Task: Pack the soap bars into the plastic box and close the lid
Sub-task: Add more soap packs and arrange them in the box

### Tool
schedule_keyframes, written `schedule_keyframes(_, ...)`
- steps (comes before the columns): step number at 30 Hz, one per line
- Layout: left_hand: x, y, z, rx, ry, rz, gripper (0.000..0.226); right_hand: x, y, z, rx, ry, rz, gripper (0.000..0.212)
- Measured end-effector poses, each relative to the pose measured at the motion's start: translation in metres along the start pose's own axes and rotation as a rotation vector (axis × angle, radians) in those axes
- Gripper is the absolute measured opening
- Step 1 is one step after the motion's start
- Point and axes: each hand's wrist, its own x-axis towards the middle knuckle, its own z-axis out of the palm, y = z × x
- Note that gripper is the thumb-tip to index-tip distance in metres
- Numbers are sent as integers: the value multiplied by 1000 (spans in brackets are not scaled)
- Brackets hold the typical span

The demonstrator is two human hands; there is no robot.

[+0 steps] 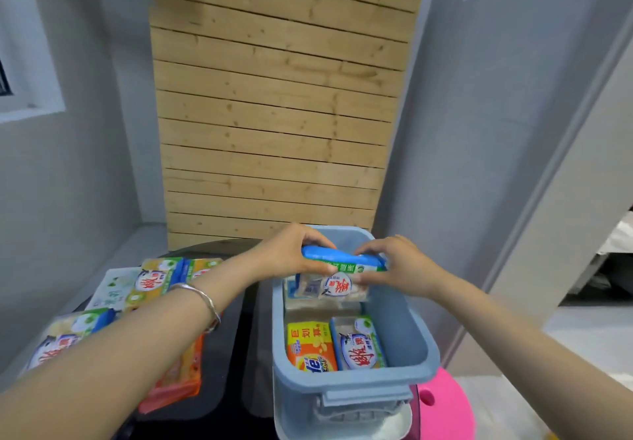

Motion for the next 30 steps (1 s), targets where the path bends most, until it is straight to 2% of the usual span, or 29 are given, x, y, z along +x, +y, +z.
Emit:
schedule_keyframes(2,1,-5,4,124,-74,-28,38,4,2,10,-172,-30,-24,42)
schedule_keyframes(6,5,-8,9,431,-160,-39,39,9,-2,22,-320,-56,-68,38)
schedule_keyframes(13,15,-7,16,511,-345,-95,42,11,1,29,-341,-170,-66,34)
schedule_keyframes(17,8,-10,14,486,-298,-122,36,7,2,28,-323,-216,-69,34)
schedule_keyframes(21,1,-4,13,613,-304,-127,36,4,0,28,-301,-236,-83,37)
schedule_keyframes(30,17,4,21,795,-523,-224,48,10,-8,32,-394,-270,-128,35)
